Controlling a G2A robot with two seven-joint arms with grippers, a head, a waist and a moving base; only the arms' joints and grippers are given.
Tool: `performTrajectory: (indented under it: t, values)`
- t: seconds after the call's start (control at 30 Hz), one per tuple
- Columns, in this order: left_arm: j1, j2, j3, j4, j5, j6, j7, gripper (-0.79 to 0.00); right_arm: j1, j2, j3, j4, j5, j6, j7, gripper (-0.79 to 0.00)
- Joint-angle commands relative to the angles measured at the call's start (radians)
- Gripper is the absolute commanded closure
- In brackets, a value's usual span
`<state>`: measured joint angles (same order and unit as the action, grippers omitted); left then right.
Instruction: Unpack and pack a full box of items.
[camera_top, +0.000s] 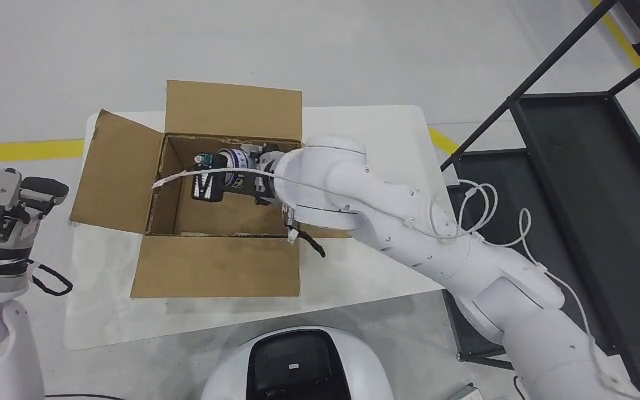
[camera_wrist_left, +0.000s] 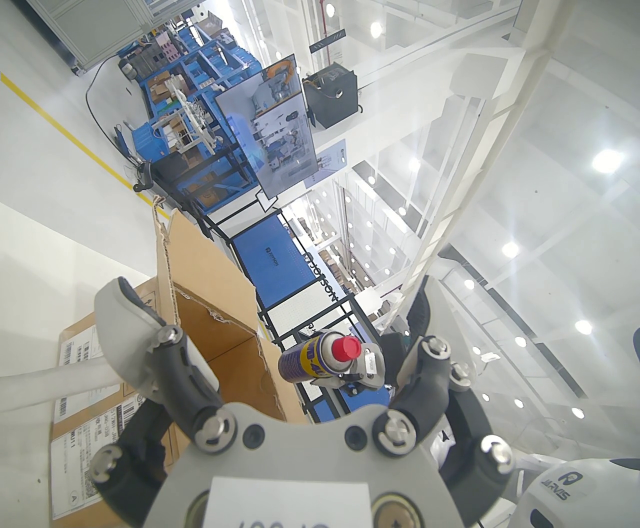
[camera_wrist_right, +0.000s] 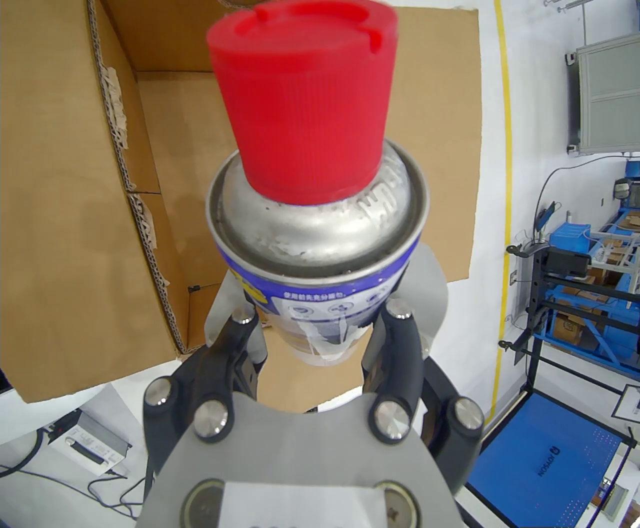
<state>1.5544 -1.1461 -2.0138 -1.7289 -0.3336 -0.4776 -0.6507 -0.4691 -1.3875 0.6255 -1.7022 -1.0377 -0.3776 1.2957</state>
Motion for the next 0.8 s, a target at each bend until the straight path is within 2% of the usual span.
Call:
performTrajectory:
  t: [0.0, 0.27, 0.5, 0.77]
  values:
    - [0.000, 0.000, 0.000, 0.000, 0.000, 0.000, 0.000, -0.785, 0.059, -0.025, -0.047, 0.061, 0.031, 0.007, 0.021, 0.000]
    - [0.000, 0.000, 0.000, 0.000, 0.000, 0.000, 0.000, -0.785, 0.195, -0.136, -0.197, 0.316, 0.177, 0.016, 0.040, 0.000]
    - [0.000, 0.000, 0.000, 0.000, 0.000, 0.000, 0.000, -0.785, 0.306, -0.249, -0.288, 0.537, 0.317, 0.027, 0.150, 0.000]
    - [0.000, 0.000, 0.000, 0.000, 0.000, 0.000, 0.000, -0.785, 0.366, -0.373, -0.353, 0.789, 0.408, -0.041, 0.078, 0.000]
